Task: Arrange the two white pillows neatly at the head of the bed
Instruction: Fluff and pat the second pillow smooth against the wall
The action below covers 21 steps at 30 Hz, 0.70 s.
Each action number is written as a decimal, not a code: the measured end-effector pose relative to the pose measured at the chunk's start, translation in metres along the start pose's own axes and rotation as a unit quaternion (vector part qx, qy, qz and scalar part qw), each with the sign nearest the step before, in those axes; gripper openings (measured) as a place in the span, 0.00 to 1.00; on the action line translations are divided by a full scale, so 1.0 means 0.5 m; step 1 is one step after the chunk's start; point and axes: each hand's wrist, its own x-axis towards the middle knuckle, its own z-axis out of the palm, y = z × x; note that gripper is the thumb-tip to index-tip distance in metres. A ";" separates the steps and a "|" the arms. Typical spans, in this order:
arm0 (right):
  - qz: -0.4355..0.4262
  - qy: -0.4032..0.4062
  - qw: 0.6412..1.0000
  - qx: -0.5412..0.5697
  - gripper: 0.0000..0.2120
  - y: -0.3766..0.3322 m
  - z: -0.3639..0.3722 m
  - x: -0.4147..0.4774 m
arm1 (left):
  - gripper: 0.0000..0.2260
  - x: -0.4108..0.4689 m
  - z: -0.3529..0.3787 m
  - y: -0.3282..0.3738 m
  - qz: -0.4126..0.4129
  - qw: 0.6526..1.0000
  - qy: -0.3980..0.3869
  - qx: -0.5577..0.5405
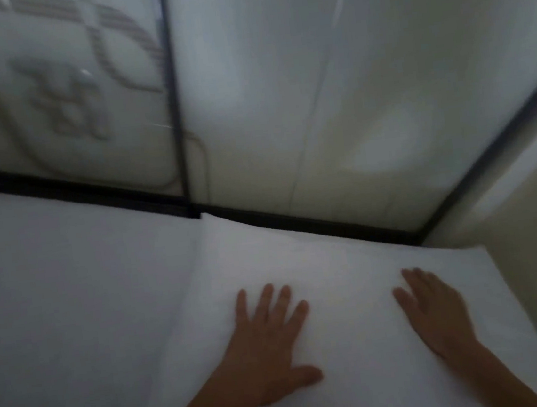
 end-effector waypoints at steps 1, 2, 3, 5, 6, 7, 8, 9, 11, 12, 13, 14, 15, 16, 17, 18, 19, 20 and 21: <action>-0.011 0.010 1.000 -0.003 0.39 -0.023 -0.010 0.010 | 0.42 0.002 -0.006 -0.011 -0.001 1.000 -0.004 0.002; -0.033 0.015 0.999 -0.004 0.38 -0.054 -0.019 0.018 | 0.41 0.002 -0.010 -0.022 -0.003 1.000 -0.006 0.002; -0.062 0.018 0.998 -0.003 0.36 -0.090 -0.028 0.024 | 0.40 0.002 -0.013 -0.030 -0.006 1.000 -0.006 0.001; -0.119 0.006 0.993 0.005 0.35 -0.169 -0.044 0.025 | 0.38 0.002 -0.014 -0.049 -0.018 1.000 -0.002 -0.006; -0.141 -0.004 0.990 0.004 0.34 -0.201 -0.046 0.018 | 0.37 0.003 -0.012 -0.061 -0.026 1.000 0.004 -0.013; -0.155 -0.013 0.988 0.000 0.34 -0.226 -0.043 0.008 | 0.37 0.004 -0.011 -0.073 -0.031 0.999 0.011 -0.019; -0.156 -0.017 0.988 -0.008 0.34 -0.240 -0.036 -0.007 | 0.36 0.007 -0.010 -0.086 -0.033 0.999 0.016 -0.026; -0.142 -0.016 0.990 -0.013 0.34 -0.243 -0.028 -0.025 | 0.36 0.012 -0.010 -0.098 -0.033 0.999 0.019 -0.033; -0.078 0.005 0.997 -0.009 0.32 -0.231 -0.008 -0.064 | 0.35 0.026 -0.008 -0.115 -0.027 0.998 0.023 -0.048; -0.046 0.019 0.999 -0.002 0.32 -0.223 -0.002 -0.083 | 0.35 0.030 -0.010 -0.117 -0.020 0.998 0.028 -0.049; -0.018 0.025 1.000 0.008 0.33 -0.222 0.010 -0.090 | 0.35 0.042 -0.008 -0.124 -0.011 0.998 0.032 -0.047; -0.001 0.032 0.999 0.019 0.33 -0.224 0.022 -0.092 | 0.34 0.054 -0.007 -0.130 0.001 0.998 0.046 -0.041; 0.006 0.042 0.999 0.026 0.33 -0.228 0.033 -0.090 | 0.34 0.069 -0.007 -0.136 0.014 0.998 0.058 -0.037; 0.006 0.052 0.998 0.031 0.32 -0.232 0.045 -0.087 | 0.34 0.084 -0.006 -0.142 0.026 0.997 0.058 -0.039; 0.001 0.057 0.998 0.032 0.31 -0.234 0.058 -0.083 | 0.34 0.101 -0.001 -0.148 0.042 0.996 0.058 -0.047; -0.004 0.055 0.998 0.032 0.30 -0.234 0.070 -0.080 | 0.34 0.119 0.008 -0.152 0.060 0.995 0.057 -0.052; -0.007 0.048 0.998 0.032 0.29 -0.232 0.083 -0.077 | 0.34 0.135 0.019 -0.154 0.075 0.994 0.055 -0.057; -0.009 0.039 0.999 0.031 0.28 -0.229 0.098 -0.076 | 0.34 0.149 0.030 -0.154 0.085 0.993 0.051 -0.064; -0.008 0.027 0.999 0.030 0.28 -0.227 0.114 -0.075 | 0.35 0.162 0.043 -0.154 0.089 0.992 0.048 -0.070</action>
